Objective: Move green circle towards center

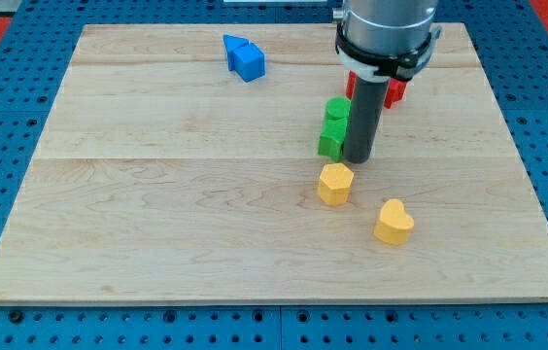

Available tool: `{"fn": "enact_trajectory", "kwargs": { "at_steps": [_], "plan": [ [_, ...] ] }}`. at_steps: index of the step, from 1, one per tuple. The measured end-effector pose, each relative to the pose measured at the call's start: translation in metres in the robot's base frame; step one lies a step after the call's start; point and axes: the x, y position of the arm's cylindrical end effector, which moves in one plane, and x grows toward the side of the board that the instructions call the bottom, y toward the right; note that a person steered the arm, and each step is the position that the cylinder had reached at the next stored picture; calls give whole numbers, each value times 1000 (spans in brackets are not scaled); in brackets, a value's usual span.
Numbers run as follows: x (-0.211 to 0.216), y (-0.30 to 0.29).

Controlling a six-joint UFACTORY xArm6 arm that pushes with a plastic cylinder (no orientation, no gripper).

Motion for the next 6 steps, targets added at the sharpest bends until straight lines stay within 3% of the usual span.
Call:
{"fn": "enact_trajectory", "kwargs": {
  "at_steps": [1,3,6],
  "plan": [
    [-8,34],
    [-72,43],
    [-64,-62]
  ]
}}
